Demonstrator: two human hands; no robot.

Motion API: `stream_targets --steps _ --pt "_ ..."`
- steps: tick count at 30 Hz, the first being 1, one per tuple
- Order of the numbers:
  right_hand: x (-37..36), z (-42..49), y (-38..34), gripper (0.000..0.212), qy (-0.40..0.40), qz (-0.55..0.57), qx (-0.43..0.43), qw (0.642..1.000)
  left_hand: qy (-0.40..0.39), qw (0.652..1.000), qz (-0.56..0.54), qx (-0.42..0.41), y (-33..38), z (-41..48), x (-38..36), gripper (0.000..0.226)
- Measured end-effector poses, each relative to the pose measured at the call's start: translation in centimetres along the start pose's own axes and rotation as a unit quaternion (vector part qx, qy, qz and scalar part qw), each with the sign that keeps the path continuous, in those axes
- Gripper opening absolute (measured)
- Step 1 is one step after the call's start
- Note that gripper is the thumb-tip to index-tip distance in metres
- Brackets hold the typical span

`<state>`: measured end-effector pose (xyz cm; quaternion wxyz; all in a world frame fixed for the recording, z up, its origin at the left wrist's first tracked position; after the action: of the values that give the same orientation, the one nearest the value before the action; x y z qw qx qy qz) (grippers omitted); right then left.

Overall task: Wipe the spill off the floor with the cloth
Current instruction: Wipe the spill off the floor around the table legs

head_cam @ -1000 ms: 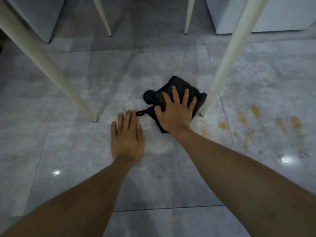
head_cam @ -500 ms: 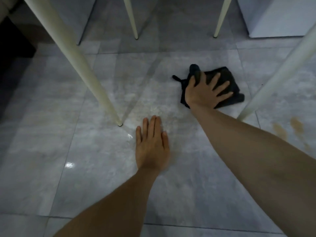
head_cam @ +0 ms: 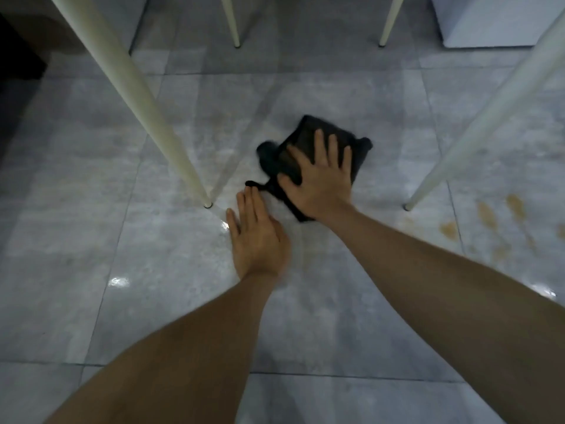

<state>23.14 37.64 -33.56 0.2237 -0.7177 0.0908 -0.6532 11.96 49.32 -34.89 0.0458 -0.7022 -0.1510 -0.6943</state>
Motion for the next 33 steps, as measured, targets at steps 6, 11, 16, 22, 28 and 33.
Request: stream_targets --steps 6,11,16,22,28,33 --pt "1.6 -9.7 5.3 0.064 0.018 -0.005 0.009 1.000 0.018 0.999 -0.027 -0.030 0.3 0.0 0.8 0.065" --pt "1.1 -15.7 3.3 0.058 0.022 0.039 0.062 0.997 0.058 0.991 -0.021 -0.116 -0.2 1.1 0.7 0.053" --pt "4.1 -26.0 10.7 0.063 0.048 0.010 0.031 0.998 0.089 0.980 0.002 -0.178 1.2 -1.4 1.1 0.047" --pt "5.3 -17.8 12.7 0.090 0.128 0.022 -0.179 0.975 0.013 0.967 -0.018 -0.254 10.9 -5.9 -0.9 0.053" --pt "7.4 -23.6 18.3 0.069 0.121 -0.003 -0.071 0.990 -0.023 0.973 0.023 -0.227 14.0 -7.4 -1.4 0.061" --pt "9.4 -18.6 21.4 0.075 0.126 0.007 -0.232 0.964 -0.028 0.948 0.017 -0.315 18.4 -8.1 -1.9 0.053"
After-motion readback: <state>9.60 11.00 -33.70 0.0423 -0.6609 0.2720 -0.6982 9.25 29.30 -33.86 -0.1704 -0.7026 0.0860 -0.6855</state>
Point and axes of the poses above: each hand's wrist, its own z-axis towards the middle knuckle, its own x-axis out of the back of the hand, y = z × x, the point moved 3 cm from there along z, towards the middle knuckle, and after that the axes turned 12 degrees about z, right-handed, at the moved point
